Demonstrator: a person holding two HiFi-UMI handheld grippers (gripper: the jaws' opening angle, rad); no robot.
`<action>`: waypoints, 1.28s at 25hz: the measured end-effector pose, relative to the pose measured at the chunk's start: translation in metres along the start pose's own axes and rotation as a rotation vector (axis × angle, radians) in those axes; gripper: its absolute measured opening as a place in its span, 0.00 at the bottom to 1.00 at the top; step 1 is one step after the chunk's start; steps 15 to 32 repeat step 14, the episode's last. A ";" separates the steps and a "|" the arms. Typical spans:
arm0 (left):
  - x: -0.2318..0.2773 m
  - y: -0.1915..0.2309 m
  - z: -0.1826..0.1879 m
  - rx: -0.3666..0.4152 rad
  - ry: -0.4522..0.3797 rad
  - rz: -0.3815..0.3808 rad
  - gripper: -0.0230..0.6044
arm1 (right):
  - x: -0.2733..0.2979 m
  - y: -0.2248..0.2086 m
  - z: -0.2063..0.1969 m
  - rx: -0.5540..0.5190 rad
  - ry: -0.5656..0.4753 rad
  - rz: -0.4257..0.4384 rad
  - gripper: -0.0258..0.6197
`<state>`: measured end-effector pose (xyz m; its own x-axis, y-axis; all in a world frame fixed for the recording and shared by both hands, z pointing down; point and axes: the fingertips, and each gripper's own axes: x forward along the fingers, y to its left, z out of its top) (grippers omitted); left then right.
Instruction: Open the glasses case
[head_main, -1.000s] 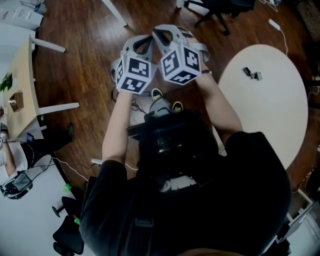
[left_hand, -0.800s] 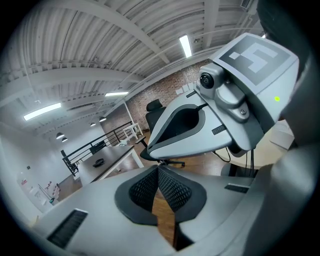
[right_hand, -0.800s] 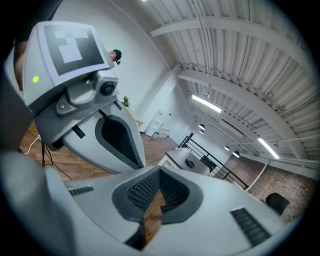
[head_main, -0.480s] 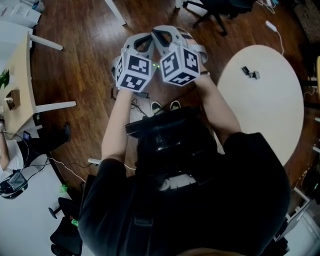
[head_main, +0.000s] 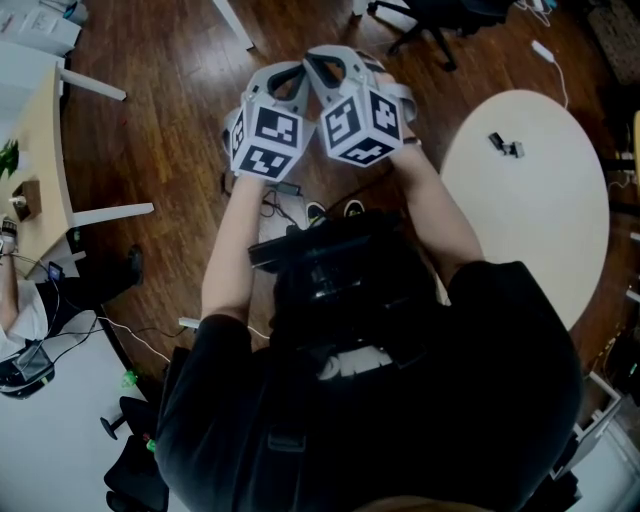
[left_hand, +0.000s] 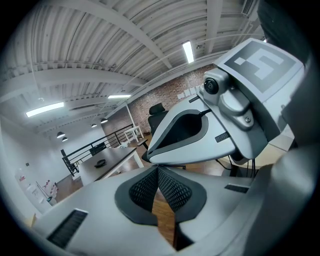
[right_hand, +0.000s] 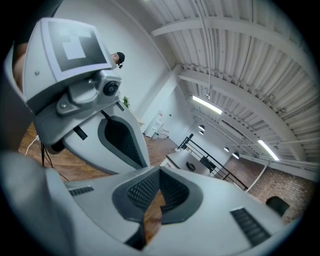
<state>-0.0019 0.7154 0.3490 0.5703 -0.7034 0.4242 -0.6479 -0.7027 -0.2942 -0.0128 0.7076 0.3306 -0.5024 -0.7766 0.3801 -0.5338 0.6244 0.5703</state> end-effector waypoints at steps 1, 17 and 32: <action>-0.001 0.002 0.000 0.001 -0.001 0.001 0.03 | 0.001 0.000 0.001 0.000 0.000 -0.002 0.04; 0.009 0.014 -0.002 0.009 0.002 -0.011 0.03 | 0.017 -0.006 -0.001 0.002 0.013 -0.006 0.04; 0.009 0.014 -0.002 0.009 0.002 -0.011 0.03 | 0.017 -0.006 -0.001 0.002 0.013 -0.006 0.04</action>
